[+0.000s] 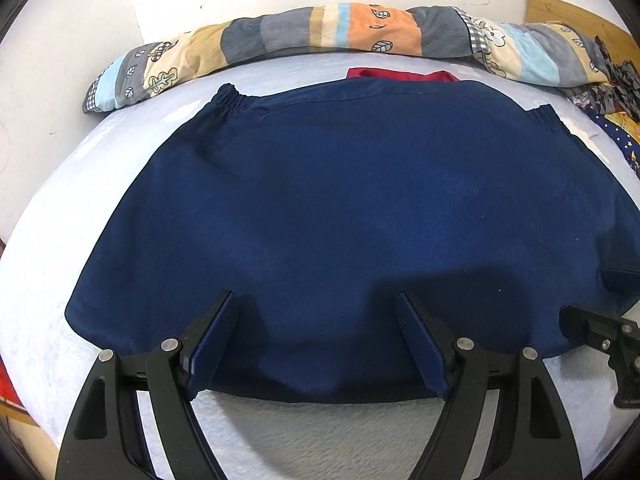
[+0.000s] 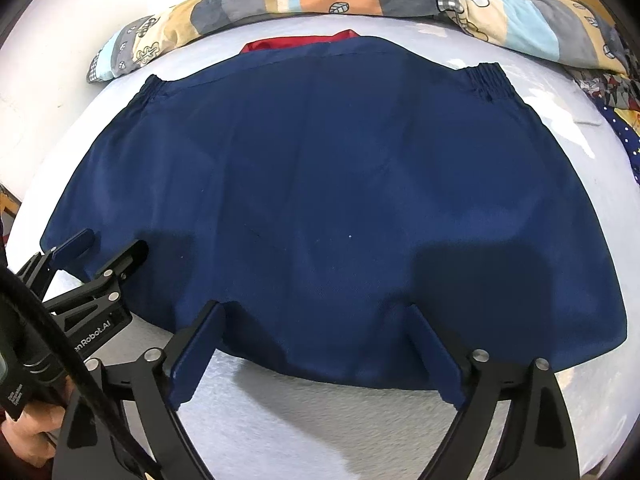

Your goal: Fold large clothes

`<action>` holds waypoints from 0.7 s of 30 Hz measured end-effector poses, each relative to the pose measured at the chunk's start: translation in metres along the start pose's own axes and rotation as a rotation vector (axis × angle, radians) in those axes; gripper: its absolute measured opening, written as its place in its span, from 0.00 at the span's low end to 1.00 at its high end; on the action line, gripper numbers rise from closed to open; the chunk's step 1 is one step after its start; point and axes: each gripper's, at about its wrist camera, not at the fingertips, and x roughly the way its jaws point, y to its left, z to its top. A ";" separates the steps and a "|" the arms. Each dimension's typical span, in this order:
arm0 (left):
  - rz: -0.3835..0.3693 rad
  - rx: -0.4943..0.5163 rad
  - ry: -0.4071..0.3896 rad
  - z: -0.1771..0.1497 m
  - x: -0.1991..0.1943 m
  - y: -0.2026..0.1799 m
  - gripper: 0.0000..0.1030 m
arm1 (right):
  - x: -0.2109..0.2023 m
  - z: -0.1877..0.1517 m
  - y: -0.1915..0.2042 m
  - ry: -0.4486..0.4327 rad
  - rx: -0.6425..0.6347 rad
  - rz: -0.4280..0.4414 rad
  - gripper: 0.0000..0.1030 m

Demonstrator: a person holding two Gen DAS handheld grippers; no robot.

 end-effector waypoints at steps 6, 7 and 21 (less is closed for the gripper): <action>-0.002 -0.002 -0.001 -0.001 0.001 0.000 0.78 | 0.001 -0.001 0.003 0.008 -0.016 0.005 0.97; -0.001 -0.003 -0.002 -0.001 0.001 0.000 0.78 | 0.002 -0.002 0.004 0.007 -0.020 0.001 0.98; -0.001 -0.001 -0.003 0.000 0.000 -0.001 0.78 | 0.003 -0.003 0.008 0.024 -0.029 0.003 0.99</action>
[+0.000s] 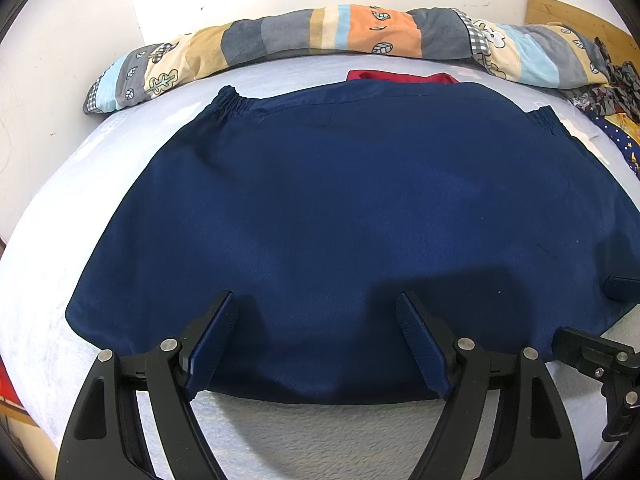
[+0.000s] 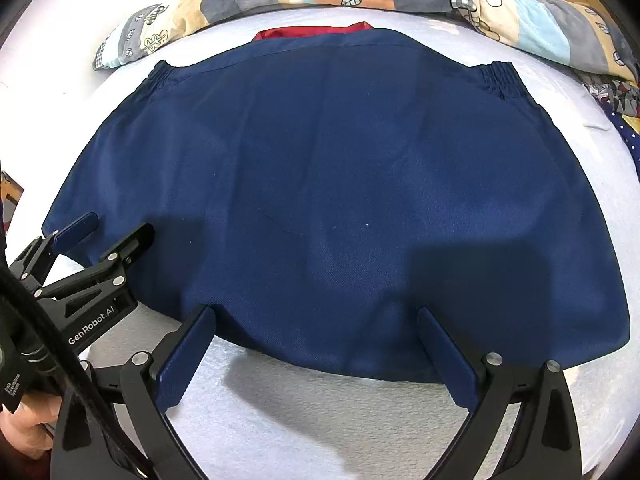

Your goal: Fold large clothes

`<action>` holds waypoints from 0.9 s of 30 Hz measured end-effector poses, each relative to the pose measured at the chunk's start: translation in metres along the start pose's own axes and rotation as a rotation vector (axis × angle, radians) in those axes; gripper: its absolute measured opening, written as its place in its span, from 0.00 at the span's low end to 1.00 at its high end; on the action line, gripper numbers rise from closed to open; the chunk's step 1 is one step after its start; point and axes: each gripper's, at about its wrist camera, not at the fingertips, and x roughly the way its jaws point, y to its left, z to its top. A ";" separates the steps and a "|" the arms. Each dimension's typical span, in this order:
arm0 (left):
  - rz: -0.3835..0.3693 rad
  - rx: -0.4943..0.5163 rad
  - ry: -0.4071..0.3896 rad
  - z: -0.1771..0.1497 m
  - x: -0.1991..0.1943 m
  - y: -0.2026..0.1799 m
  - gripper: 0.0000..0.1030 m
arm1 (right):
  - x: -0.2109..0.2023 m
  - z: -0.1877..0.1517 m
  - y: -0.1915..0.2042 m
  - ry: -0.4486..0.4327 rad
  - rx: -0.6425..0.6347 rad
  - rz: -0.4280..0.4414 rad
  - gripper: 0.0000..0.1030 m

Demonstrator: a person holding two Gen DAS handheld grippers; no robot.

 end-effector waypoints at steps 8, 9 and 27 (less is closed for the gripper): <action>0.005 0.005 -0.014 0.001 -0.004 -0.001 0.78 | -0.001 0.001 -0.002 0.004 0.013 0.017 0.99; 0.002 0.004 -0.022 0.002 -0.007 -0.001 0.78 | -0.001 0.001 -0.002 0.004 0.015 0.018 0.99; -0.042 0.021 -0.190 0.017 -0.060 -0.012 0.78 | -0.001 0.005 -0.005 0.007 0.046 0.040 0.99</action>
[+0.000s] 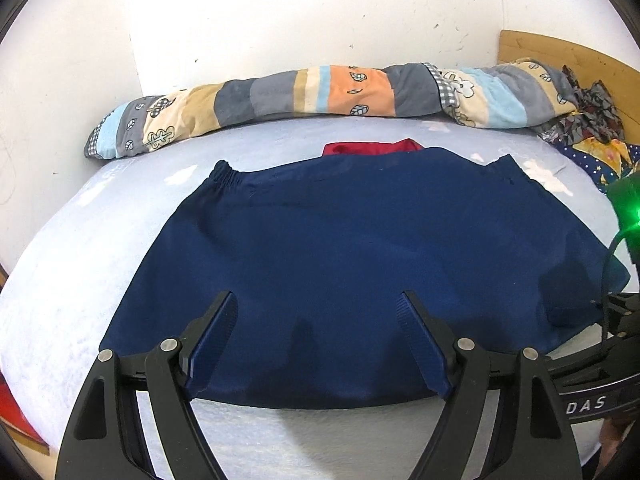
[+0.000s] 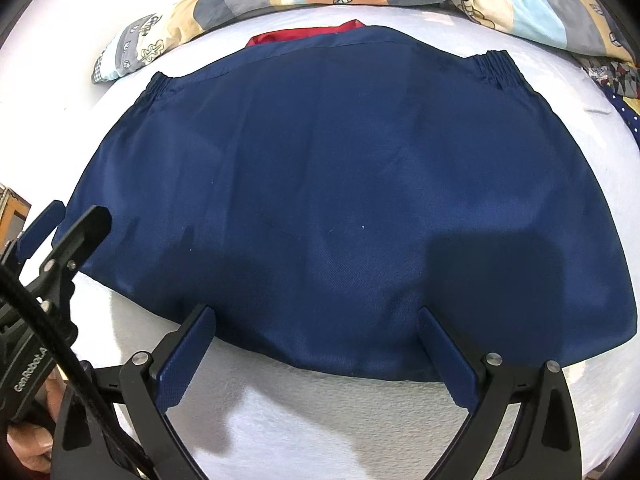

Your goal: Fold large clothes

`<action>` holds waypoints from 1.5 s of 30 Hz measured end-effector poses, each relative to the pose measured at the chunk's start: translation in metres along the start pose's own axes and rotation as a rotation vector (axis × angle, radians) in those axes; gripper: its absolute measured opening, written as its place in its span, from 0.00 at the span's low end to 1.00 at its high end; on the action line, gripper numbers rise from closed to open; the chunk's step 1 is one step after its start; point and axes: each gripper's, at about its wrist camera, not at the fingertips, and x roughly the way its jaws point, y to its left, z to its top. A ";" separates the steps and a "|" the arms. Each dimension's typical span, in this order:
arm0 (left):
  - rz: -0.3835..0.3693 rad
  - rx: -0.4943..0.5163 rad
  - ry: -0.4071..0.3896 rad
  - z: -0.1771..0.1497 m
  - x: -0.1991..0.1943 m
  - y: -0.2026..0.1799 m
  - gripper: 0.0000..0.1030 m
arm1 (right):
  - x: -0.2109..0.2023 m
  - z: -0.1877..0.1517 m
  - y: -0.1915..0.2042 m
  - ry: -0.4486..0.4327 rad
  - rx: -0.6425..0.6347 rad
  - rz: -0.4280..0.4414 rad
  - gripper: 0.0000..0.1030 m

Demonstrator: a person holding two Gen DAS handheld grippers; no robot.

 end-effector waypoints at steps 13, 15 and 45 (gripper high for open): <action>0.000 -0.003 -0.015 0.000 -0.005 0.001 0.78 | 0.000 0.000 0.000 0.001 -0.002 -0.001 0.99; 0.002 -0.001 -0.019 0.000 -0.005 0.001 0.78 | 0.000 0.001 -0.001 0.001 -0.001 0.000 0.99; -0.015 0.030 0.043 0.015 0.022 -0.019 0.78 | -0.040 -0.030 -0.287 -0.025 0.666 0.596 0.93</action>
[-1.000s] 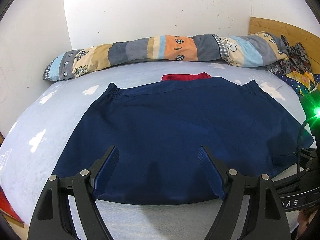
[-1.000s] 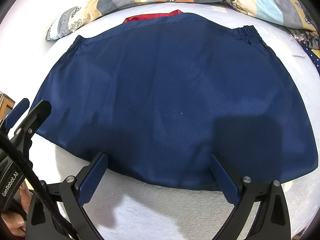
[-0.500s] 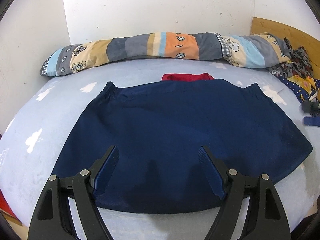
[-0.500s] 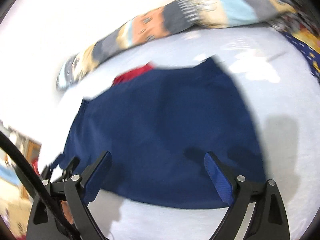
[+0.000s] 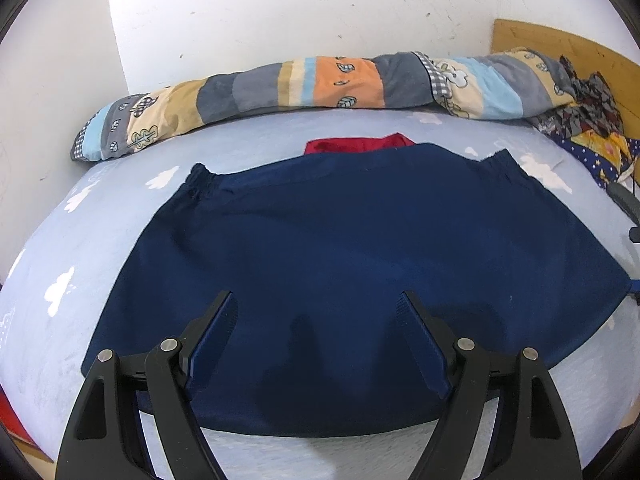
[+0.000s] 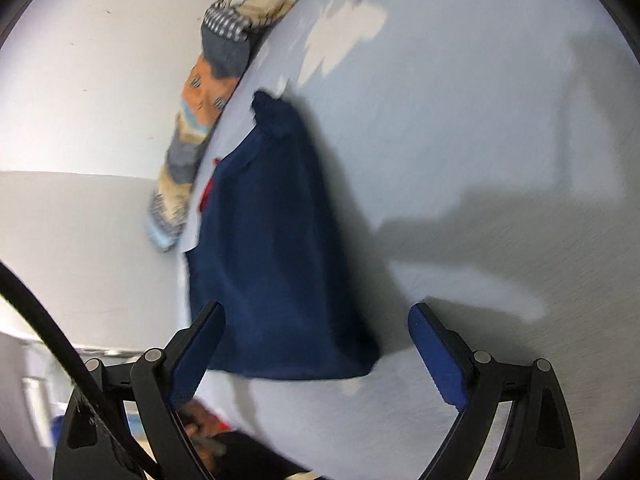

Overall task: Fold large clothes
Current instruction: 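Grasp the jacket side with the right gripper and fold it across the back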

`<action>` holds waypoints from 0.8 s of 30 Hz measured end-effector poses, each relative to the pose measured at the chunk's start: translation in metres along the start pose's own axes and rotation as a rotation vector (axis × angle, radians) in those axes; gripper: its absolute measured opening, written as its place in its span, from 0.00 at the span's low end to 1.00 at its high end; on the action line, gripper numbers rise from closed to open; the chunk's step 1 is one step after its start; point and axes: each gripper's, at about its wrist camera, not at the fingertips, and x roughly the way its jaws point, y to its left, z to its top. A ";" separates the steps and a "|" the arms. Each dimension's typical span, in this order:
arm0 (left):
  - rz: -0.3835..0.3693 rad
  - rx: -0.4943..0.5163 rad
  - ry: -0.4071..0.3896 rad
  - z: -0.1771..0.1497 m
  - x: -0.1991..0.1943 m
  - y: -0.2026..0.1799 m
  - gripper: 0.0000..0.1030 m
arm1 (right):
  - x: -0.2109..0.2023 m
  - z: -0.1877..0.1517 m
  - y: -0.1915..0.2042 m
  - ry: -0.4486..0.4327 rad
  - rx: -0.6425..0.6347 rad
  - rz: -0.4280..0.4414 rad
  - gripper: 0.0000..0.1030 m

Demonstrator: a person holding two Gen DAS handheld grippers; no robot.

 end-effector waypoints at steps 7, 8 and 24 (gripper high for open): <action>-0.003 0.017 0.015 -0.001 0.008 -0.009 0.78 | 0.040 0.005 0.018 0.086 -0.066 0.027 0.94; -0.004 0.016 0.016 -0.001 0.008 -0.009 0.78 | 0.047 0.008 0.023 0.097 -0.082 0.014 0.94; 0.094 -0.041 0.038 0.042 0.054 0.021 0.78 | 0.088 0.043 0.108 0.074 -0.297 -0.052 0.12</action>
